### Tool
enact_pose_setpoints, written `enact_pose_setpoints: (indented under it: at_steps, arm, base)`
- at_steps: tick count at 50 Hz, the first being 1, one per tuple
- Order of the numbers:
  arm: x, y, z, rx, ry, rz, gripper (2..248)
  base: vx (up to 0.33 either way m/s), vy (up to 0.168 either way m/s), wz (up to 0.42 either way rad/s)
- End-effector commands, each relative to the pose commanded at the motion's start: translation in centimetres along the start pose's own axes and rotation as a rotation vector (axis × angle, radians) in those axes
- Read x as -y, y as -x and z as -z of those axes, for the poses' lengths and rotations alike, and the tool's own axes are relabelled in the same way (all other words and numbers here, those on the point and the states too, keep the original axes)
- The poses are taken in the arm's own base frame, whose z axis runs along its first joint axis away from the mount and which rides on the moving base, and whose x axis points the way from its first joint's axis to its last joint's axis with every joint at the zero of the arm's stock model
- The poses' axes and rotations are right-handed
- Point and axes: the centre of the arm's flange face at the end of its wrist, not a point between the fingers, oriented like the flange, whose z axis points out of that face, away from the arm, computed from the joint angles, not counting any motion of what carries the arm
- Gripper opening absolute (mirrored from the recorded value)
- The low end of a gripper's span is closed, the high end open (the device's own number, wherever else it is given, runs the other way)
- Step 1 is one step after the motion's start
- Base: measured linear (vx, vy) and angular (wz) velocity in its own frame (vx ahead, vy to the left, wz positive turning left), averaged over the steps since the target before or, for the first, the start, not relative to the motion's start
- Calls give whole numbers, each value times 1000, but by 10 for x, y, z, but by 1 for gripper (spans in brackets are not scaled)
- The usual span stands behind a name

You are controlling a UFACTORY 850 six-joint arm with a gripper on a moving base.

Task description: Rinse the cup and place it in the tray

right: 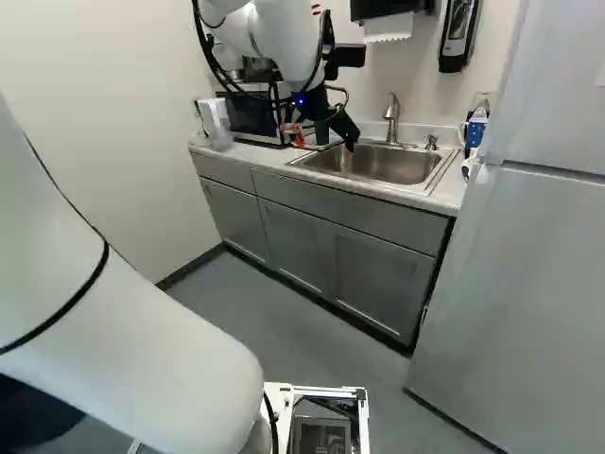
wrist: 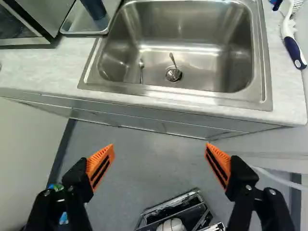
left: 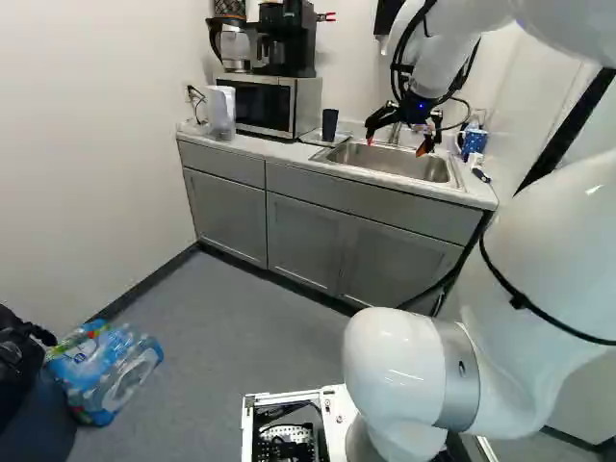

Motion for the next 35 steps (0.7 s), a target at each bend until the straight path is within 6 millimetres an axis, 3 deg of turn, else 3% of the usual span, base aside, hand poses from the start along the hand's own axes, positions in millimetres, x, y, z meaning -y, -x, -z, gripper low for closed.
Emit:
enact_pose_setpoints:
  at_steps: [35]
  arm:
    - [4, 11, -13, -28, -5, 16, 247]
  base:
    - [0, 0, 0]
